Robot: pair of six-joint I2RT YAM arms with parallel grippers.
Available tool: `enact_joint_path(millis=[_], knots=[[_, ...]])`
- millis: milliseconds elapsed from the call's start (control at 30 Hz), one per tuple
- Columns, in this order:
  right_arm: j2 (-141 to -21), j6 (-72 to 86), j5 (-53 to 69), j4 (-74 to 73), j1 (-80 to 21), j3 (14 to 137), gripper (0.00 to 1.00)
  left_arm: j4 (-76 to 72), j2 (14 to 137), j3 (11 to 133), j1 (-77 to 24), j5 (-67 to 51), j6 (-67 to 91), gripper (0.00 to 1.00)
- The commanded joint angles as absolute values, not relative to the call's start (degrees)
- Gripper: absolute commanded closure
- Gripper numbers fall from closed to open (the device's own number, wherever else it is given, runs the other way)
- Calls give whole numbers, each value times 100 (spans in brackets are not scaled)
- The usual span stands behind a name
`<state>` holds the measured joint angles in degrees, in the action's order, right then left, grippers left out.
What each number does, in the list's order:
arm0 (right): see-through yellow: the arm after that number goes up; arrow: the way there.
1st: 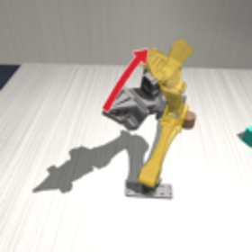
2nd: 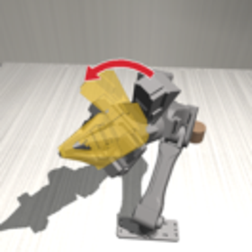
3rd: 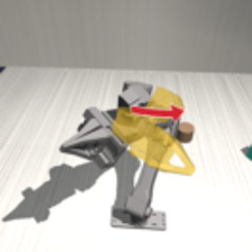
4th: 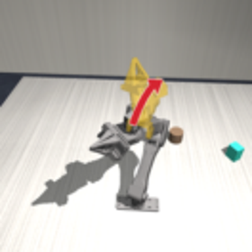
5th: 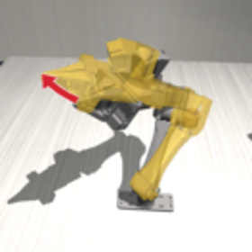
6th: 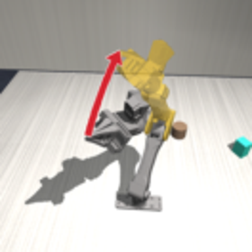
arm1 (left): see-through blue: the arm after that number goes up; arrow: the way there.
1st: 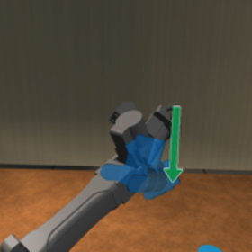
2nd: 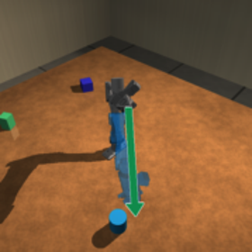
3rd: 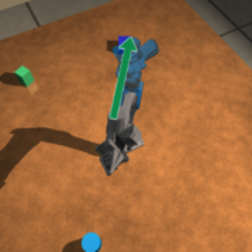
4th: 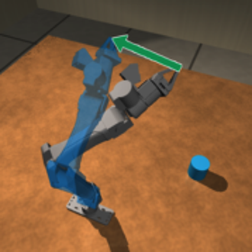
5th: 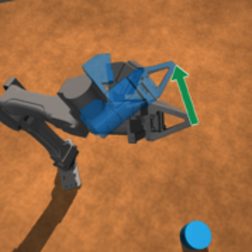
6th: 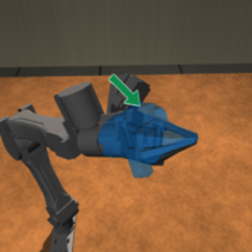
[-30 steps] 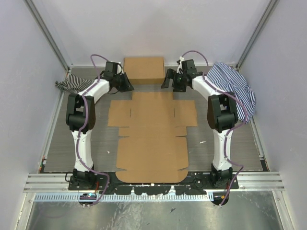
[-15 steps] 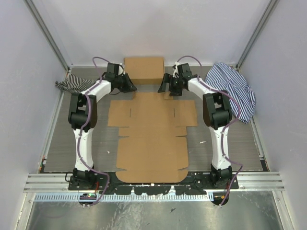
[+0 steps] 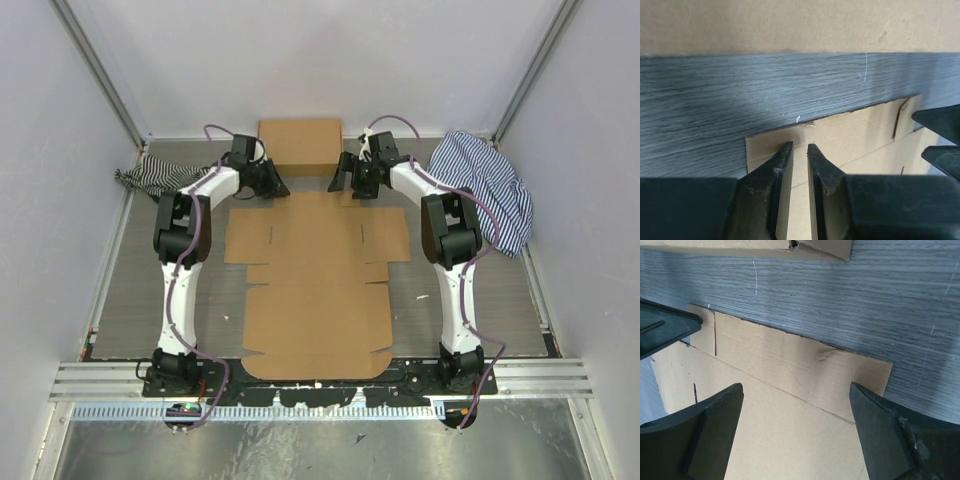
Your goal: Fold the paper box
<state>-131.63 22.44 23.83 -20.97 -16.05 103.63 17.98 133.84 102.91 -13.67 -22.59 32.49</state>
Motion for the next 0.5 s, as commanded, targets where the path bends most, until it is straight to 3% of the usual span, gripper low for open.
enact_joint_path(millis=[0,333,467], knots=[[-13304,2224,2273,-2174,-1680,10494,8,2738,13799,10673,-1341,-1988,3077,73],[-12924,2127,1896,-2319,-1671,10613,8,2860,13098,10563,-1345,-1764,2998,73],[-12571,2049,1688,-2479,-1609,10783,6,2947,12444,10474,-1307,-1599,2969,66]])
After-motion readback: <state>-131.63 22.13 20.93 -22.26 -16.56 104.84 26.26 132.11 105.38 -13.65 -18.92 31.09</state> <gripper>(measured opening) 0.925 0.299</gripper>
